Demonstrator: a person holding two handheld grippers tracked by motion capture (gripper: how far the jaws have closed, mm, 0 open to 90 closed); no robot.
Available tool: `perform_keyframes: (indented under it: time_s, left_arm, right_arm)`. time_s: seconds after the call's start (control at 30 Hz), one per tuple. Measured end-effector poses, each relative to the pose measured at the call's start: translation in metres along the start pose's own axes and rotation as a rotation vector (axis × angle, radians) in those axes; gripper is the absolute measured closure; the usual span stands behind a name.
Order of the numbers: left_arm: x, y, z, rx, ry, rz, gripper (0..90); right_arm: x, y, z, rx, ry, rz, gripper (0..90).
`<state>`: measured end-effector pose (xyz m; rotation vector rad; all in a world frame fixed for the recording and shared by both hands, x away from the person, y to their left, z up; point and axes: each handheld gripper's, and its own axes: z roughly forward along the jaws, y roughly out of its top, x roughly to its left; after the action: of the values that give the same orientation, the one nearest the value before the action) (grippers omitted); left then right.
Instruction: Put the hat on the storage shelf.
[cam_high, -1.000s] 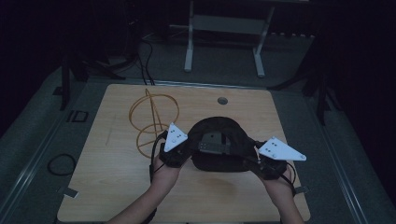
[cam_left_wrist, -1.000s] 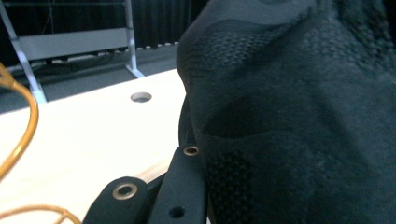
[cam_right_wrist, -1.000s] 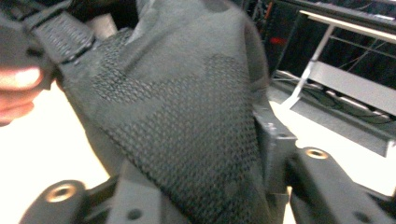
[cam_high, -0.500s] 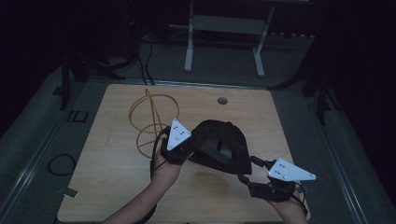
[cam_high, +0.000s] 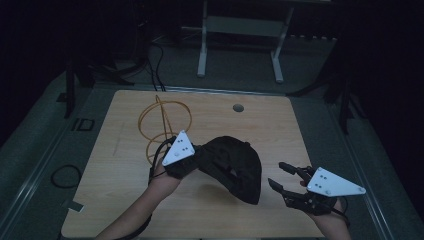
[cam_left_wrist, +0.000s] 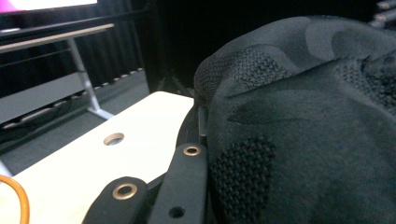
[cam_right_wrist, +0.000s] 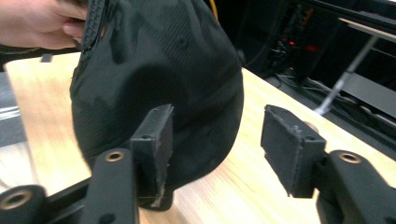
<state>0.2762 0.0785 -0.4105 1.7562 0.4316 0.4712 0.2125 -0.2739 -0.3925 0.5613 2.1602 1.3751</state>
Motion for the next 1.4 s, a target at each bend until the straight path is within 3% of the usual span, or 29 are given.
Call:
perform_keyframes:
  time_s: [0.03,0.1,0.17,0.37,0.53,0.63,0.83,0.97,1.13,1.3,1.4]
  left_arm:
    - [0.001,0.000,-0.001,-0.002,-0.013,0.009,89.7]
    - [0.004,-0.003,-0.005,-0.038,-0.106,0.007,89.7]
    - [0.005,-0.004,-0.007,-0.038,-0.159,0.004,89.7]
    - [0.001,-0.009,-0.008,-0.061,-0.252,-0.015,89.8]
    - [-0.004,-0.009,-0.007,-0.064,-0.279,-0.011,89.8]
    - [-0.003,-0.008,-0.008,-0.074,-0.285,-0.017,89.8]
    - [-0.005,-0.006,-0.008,-0.062,-0.284,0.008,89.7]
    - [-0.006,-0.006,-0.007,-0.050,-0.296,0.014,89.7]
    - [-0.007,-0.006,-0.005,-0.048,-0.311,0.010,89.7]
    - [-0.007,-0.006,-0.005,-0.039,-0.302,0.018,89.6]
    - [-0.005,-0.008,-0.005,-0.034,-0.292,0.014,89.6]
  right_arm:
    - [0.001,0.003,0.001,-0.003,0.002,-0.015,44.2]
    - [0.004,0.011,0.003,-0.007,0.041,-0.042,44.2]
    - [0.009,0.018,0.005,-0.019,0.079,-0.066,44.1]
    - [0.023,0.038,0.016,-0.041,0.159,-0.148,43.1]
    - [0.029,0.043,0.030,-0.021,0.199,-0.190,43.3]
    - [0.030,0.043,0.034,-0.022,0.215,-0.189,47.0]
    - [0.030,0.042,0.037,-0.008,0.235,-0.192,53.8]
    - [0.031,0.041,0.038,-0.003,0.250,-0.205,60.1]
    - [0.032,0.040,0.042,0.007,0.278,-0.186,67.8]
    - [0.036,0.039,0.045,0.031,0.293,-0.210,85.1]
    - [0.038,0.038,0.045,0.039,0.288,-0.220,87.2]
